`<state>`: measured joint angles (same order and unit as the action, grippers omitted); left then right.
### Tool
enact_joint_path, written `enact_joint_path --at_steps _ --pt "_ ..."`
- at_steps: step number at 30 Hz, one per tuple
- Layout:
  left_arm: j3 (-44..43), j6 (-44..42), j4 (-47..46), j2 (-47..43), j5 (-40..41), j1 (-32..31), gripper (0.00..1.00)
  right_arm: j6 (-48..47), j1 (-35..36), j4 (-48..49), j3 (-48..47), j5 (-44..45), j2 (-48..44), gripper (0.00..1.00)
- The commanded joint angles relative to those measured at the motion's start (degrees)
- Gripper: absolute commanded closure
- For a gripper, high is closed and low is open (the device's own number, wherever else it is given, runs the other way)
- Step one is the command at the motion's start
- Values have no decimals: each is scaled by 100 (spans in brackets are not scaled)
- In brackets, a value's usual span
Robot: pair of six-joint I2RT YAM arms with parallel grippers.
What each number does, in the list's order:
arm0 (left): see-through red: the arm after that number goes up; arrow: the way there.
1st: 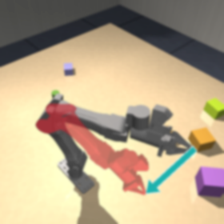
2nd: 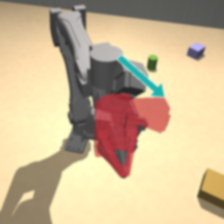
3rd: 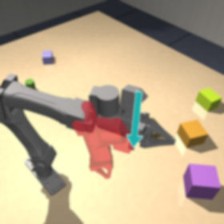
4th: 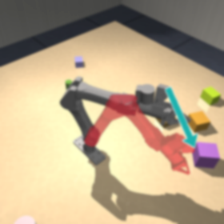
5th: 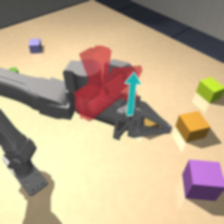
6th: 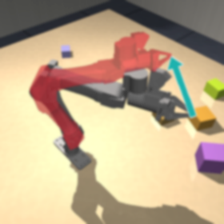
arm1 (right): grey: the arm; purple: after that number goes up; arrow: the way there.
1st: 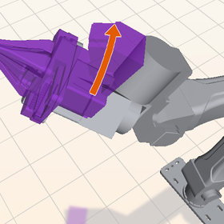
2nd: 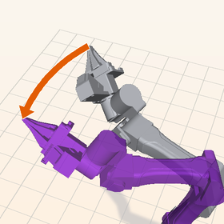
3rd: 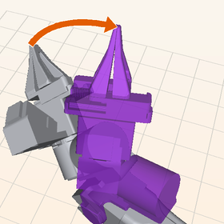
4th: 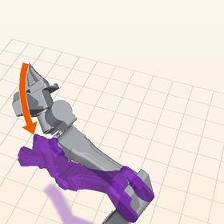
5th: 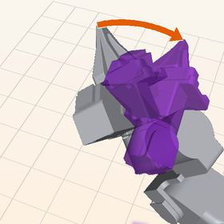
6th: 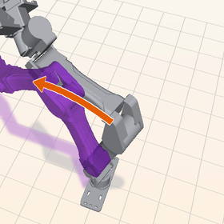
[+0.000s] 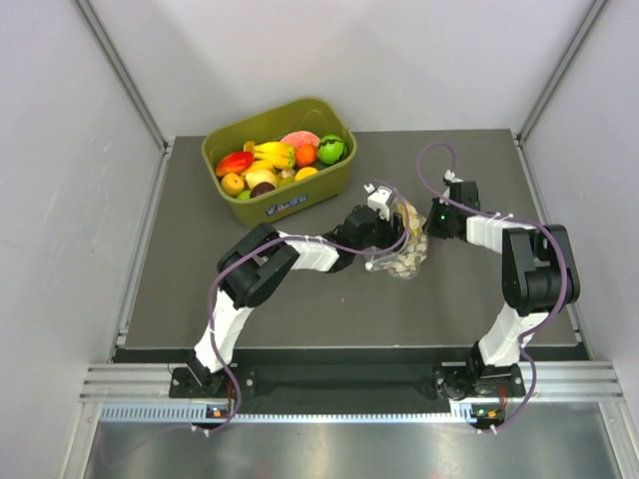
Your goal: Open the zip-top bag and remove the fake food
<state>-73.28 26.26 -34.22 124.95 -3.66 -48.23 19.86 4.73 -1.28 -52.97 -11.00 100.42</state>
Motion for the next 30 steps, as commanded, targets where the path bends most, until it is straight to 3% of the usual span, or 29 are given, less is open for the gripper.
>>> enact_joint_path --at_steps 1,11,15,21,25,28,30 --pt "-485 -121 -94 179 -21 33 36 -149 1 -180 6 -86 30 100" --pt "-1144 -174 362 627 -135 33 37 -149 37 -162 103 -218 -23 100" --pt "-1356 -139 556 829 -240 33 29 -157 54 -145 120 -332 -23 100" --pt "-1461 -86 609 988 -302 24 31 -158 72 -101 120 -464 -23 100" --pt "-1418 -156 670 953 -302 24 67 -158 63 -109 120 -438 -23 100" --pt "-1295 -288 855 760 -267 33 85 -158 63 -136 138 -350 -40 100" --pt "-1023 -306 864 506 -170 50 91 -149 46 -153 155 -209 -93 100"
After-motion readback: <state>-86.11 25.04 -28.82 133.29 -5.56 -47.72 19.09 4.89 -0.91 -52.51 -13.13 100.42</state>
